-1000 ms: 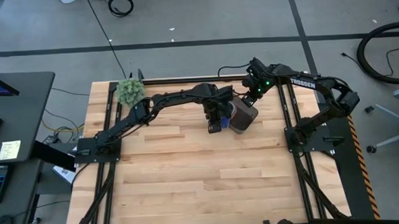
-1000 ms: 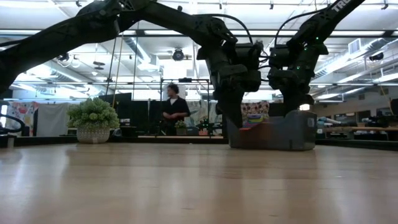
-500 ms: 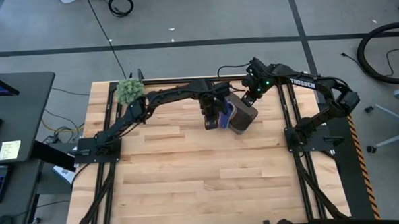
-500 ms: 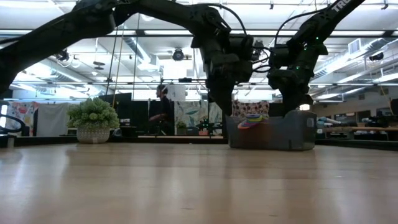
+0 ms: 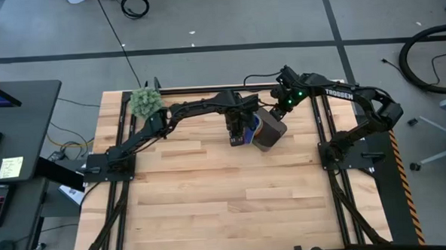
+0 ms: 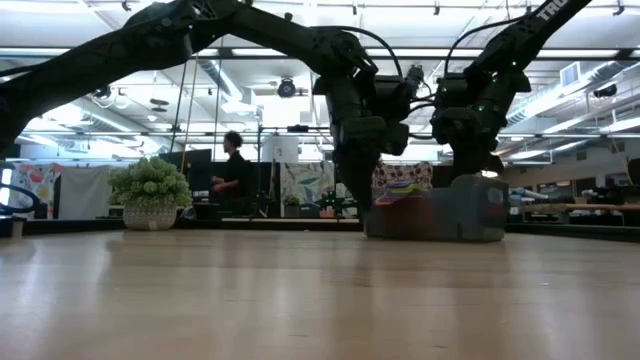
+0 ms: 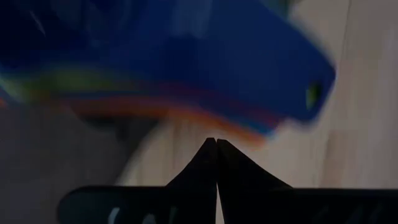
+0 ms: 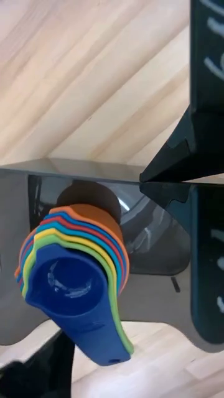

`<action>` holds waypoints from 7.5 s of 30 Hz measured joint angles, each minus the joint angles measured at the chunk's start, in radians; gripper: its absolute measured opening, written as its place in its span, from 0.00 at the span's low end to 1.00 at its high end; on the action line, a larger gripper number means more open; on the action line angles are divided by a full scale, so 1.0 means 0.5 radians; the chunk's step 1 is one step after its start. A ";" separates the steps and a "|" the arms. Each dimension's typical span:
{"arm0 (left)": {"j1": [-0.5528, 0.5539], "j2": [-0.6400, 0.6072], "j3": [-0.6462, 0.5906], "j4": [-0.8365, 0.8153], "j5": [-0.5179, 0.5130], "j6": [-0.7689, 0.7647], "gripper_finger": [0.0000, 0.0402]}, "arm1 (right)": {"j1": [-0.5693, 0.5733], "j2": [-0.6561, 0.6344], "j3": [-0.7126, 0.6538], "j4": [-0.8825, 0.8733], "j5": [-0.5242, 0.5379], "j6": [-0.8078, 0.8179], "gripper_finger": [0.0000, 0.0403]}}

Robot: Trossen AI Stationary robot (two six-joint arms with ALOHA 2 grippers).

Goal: Nest measuring cups in basket
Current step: Adjust the stack of measuring cups in the black bin, then move the black bin to the top right of the table

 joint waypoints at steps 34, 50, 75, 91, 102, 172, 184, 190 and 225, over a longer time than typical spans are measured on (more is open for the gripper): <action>-0.076 0.006 0.003 0.443 0.375 0.043 0.00 | 0.025 0.009 -0.016 0.074 -0.076 0.049 0.02; -0.049 -0.068 0.003 0.223 0.178 0.027 0.00 | 0.025 0.009 -0.016 0.074 -0.071 0.034 0.02; 0.054 -0.144 -0.007 -0.201 0.027 -0.197 0.01 | 0.021 0.015 0.382 -0.186 0.337 -0.233 0.02; 0.034 -0.085 -0.288 0.492 -0.016 -0.275 0.01 | -0.140 -0.013 0.774 -0.551 0.461 -0.383 0.02; 0.111 0.010 -0.284 1.025 0.010 -0.219 0.01 | -0.352 -0.044 0.793 -0.686 0.564 -0.414 0.02; 0.344 -0.175 -0.286 1.368 0.005 -0.211 0.01 | -0.137 -0.052 -0.147 0.162 0.894 -0.666 0.00; 0.346 -0.175 -0.286 1.374 0.007 -0.210 0.01 | -0.354 -0.051 -0.147 0.189 1.133 -0.666 0.00; 0.345 -0.176 -0.283 1.381 0.011 -0.208 0.01 | -0.482 -0.049 -0.149 0.240 1.199 -0.666 0.00; 0.346 -0.176 -0.283 1.372 0.156 -0.089 0.01 | -0.359 0.152 -0.129 0.463 1.772 -0.042 0.00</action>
